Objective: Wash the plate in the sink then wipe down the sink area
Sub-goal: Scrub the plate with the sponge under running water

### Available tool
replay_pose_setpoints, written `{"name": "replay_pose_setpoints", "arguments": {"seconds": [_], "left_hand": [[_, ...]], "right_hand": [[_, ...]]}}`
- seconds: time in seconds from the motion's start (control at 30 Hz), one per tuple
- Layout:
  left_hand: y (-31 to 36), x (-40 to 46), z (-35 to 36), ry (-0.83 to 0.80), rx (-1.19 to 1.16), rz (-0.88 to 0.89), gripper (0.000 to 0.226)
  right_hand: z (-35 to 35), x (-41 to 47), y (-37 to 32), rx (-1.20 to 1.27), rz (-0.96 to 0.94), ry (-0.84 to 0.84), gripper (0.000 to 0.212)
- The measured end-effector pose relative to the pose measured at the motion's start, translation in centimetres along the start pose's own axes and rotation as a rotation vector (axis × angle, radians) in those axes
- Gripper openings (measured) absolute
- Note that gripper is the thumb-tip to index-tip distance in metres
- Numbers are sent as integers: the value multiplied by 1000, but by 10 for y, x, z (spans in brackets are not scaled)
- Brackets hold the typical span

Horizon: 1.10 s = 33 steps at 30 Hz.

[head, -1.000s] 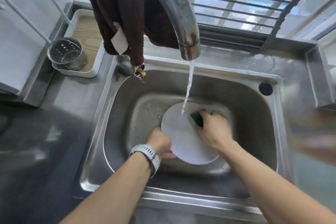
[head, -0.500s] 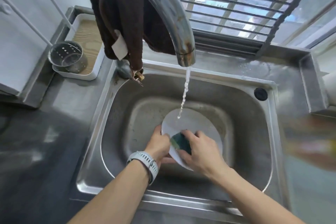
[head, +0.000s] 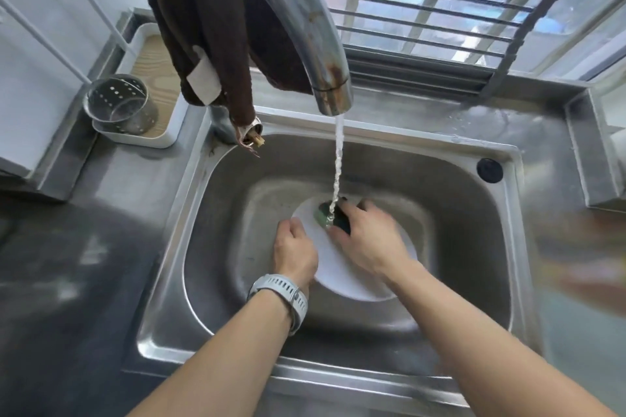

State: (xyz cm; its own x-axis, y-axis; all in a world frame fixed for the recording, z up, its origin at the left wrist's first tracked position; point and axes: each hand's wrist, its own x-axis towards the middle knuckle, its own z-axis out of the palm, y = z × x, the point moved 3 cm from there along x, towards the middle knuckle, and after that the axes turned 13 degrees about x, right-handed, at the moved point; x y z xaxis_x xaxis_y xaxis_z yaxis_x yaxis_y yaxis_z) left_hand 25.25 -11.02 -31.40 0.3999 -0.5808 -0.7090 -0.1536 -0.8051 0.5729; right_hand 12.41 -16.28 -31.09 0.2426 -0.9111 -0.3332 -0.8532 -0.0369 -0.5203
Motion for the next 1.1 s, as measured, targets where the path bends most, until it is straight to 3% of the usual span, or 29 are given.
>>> {"name": "replay_pose_setpoints", "arguments": {"seconds": [0.07, 0.17, 0.27, 0.33, 0.47, 0.53, 0.6, 0.67, 0.77, 0.83, 0.9, 1.0, 1.1], "left_hand": [[5, -2, -2, 7, -3, 2, 45], [9, -7, -1, 26, -24, 19, 49], [8, -11, 2, 12, -67, -40, 60], [9, -10, -1, 18, -80, -71, 64], [22, -7, -10, 38, -66, -37, 61], [25, -9, -11, 24, -57, -25, 60], [21, -12, -8, -23, -100, -70, 60], [19, -15, -8, -48, -163, -108, 59], [23, -12, -13, -38, -196, -75, 56], [28, -15, -17, -37, -171, -19, 55], [27, -19, -18, -26, -140, 0, 57], [17, -24, -17, -41, -129, -22, 54], [11, -23, -27, -46, -129, -31, 52]], "right_hand": [[-19, -7, 30, -70, 98, 43, 50], [-19, -67, 12, -58, 50, 22, 54], [-11, -43, -26, 73, -123, -6, 51], [-11, -14, -19, 55, -81, 13, 46], [-39, -40, 23, -77, 84, 70, 51], [-33, -76, 0, -13, 27, 22, 54], [-26, -59, -26, 81, -103, 22, 51], [-21, -26, -35, 54, -118, 23, 47], [-43, -3, 5, -62, 54, 68, 48], [-50, -42, 19, -116, 98, 97, 51], [-38, -82, -6, 10, 24, 30, 53], [-19, -59, -40, 135, -144, -9, 52], [-27, -15, -19, 89, -51, 101, 54]]}}
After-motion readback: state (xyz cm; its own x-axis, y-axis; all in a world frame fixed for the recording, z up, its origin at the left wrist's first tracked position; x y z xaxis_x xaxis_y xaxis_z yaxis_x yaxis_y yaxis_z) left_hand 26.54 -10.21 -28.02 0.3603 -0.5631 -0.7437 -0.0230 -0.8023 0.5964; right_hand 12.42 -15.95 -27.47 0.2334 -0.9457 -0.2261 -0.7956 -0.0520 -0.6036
